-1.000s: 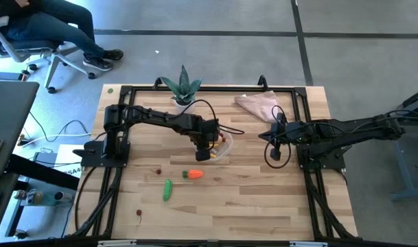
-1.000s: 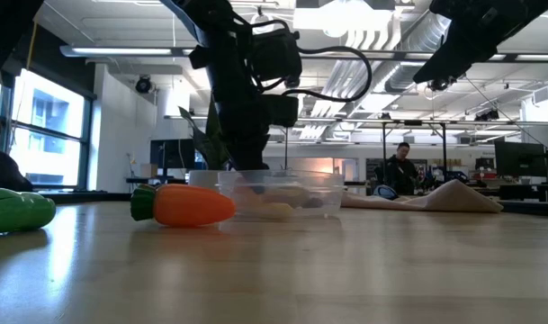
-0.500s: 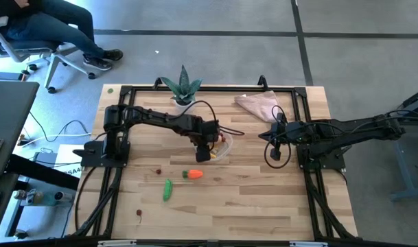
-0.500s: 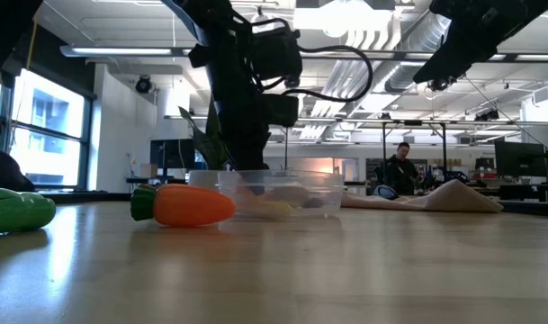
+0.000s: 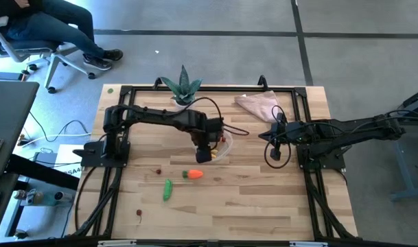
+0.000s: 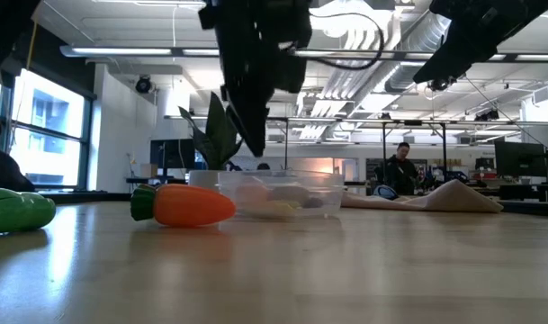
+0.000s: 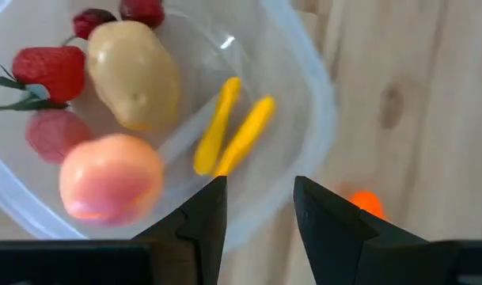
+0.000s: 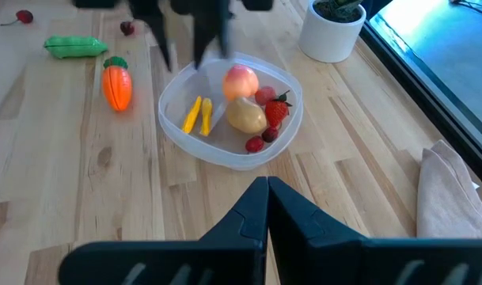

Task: Pick and placing Produce into tupperware
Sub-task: Put the orange carrot into the transparent bin

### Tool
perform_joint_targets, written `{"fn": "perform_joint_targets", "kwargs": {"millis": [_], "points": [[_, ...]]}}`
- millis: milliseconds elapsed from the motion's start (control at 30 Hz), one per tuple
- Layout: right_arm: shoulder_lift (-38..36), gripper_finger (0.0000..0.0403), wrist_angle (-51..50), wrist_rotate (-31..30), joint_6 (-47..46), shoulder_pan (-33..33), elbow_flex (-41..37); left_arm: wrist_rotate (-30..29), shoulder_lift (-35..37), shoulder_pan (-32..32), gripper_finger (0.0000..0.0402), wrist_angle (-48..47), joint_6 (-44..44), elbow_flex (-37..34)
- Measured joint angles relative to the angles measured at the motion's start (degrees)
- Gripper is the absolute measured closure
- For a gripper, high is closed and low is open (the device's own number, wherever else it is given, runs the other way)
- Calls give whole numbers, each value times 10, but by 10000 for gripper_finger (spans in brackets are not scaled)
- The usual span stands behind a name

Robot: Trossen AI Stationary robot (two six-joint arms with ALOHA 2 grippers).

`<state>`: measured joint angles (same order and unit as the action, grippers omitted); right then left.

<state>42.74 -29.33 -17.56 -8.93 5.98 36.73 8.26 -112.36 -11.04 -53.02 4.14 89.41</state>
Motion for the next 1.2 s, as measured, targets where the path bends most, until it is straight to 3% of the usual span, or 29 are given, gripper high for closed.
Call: {"fn": "perform_joint_targets", "kwargs": {"millis": [233,433,800,967,1200], "points": [[0,402,0,0,0,0,0,1,0,56,263,-102,8,61],[0,402,0,0,0,0,0,-10,3,120,263,-150,18,66],[0,402,0,0,0,0,0,-147,4,226,263,-175,100,64],[0,402,0,0,0,0,0,-168,4,253,263,-171,157,32],[0,402,0,0,0,0,0,-154,3,261,263,-76,169,-53]]}}
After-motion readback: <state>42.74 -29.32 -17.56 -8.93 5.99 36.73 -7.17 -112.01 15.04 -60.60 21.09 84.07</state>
